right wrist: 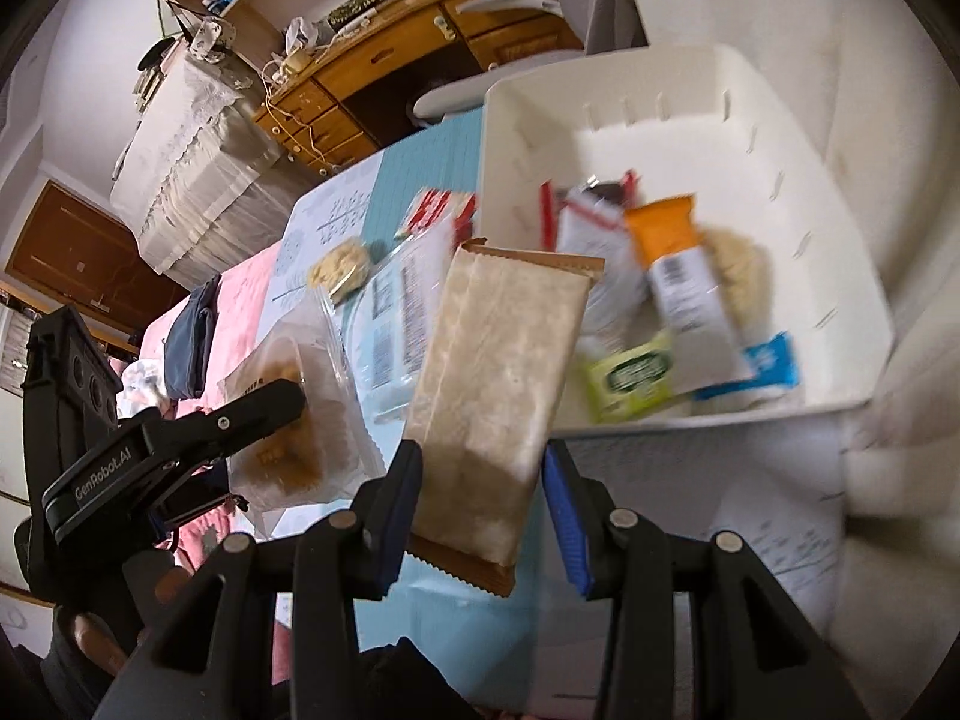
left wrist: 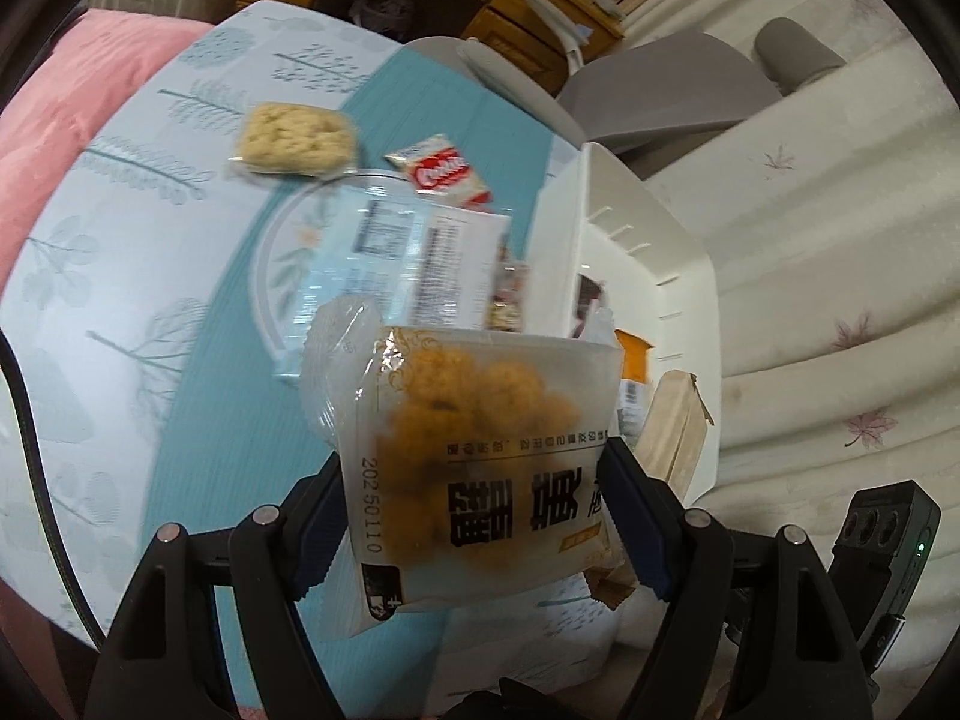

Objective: Organize snacks
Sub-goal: 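Carry both snacks over the white tray and open both tools, then move both open tools back to the remaining snacks on the table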

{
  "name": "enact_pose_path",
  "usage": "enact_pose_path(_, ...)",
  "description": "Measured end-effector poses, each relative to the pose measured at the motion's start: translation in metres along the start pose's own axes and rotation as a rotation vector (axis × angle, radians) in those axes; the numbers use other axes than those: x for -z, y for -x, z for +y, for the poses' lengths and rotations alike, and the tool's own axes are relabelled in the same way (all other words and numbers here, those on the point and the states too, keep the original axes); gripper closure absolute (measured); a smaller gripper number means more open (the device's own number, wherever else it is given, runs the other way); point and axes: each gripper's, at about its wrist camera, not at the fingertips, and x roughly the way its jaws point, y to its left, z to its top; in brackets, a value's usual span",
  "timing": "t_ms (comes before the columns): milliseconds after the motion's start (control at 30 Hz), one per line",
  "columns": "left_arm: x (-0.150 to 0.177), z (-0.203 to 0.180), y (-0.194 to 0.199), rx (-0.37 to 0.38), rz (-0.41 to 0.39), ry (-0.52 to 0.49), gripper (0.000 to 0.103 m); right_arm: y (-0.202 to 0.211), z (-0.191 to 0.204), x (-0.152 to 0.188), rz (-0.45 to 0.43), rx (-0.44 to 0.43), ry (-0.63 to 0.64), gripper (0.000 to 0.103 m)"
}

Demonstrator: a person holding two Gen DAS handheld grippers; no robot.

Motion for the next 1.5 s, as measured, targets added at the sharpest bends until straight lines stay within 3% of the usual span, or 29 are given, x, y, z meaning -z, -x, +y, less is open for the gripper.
enact_pose_path(400, 0.011, -0.062, -0.035, 0.045, -0.015, -0.065, 0.026, 0.034, -0.062, -0.014, -0.081, 0.082, 0.019, 0.061)
enact_pose_path(433, 0.012, -0.065, -0.037, 0.047, -0.015, -0.070, 0.026, 0.035, -0.069, -0.015, -0.084, 0.092, 0.010, 0.066)
enact_pose_path(467, 0.013, -0.071, -0.041, 0.046, -0.014, -0.079, 0.026, 0.036, -0.074, -0.016, -0.088, 0.094, 0.008, 0.084)
enact_pose_path(500, 0.014, -0.074, -0.043, 0.044, -0.016, -0.086, 0.026, 0.038, -0.079, -0.017, -0.090, 0.095, 0.005, 0.088)
enact_pose_path(733, 0.018, -0.093, -0.059, 0.008, 0.003, -0.120, 0.022, 0.043, -0.102, -0.020, -0.116, 0.118, -0.012, 0.088)
enact_pose_path(867, 0.019, -0.097, -0.055, 0.002, -0.011, -0.139, 0.010, 0.042, -0.104, -0.017, -0.111, 0.100, -0.022, 0.088)
enact_pose_path(1500, 0.031, -0.073, -0.042, -0.080, 0.027, -0.082, 0.010, 0.025, -0.095, -0.004, -0.045, 0.029, -0.057, 0.087)
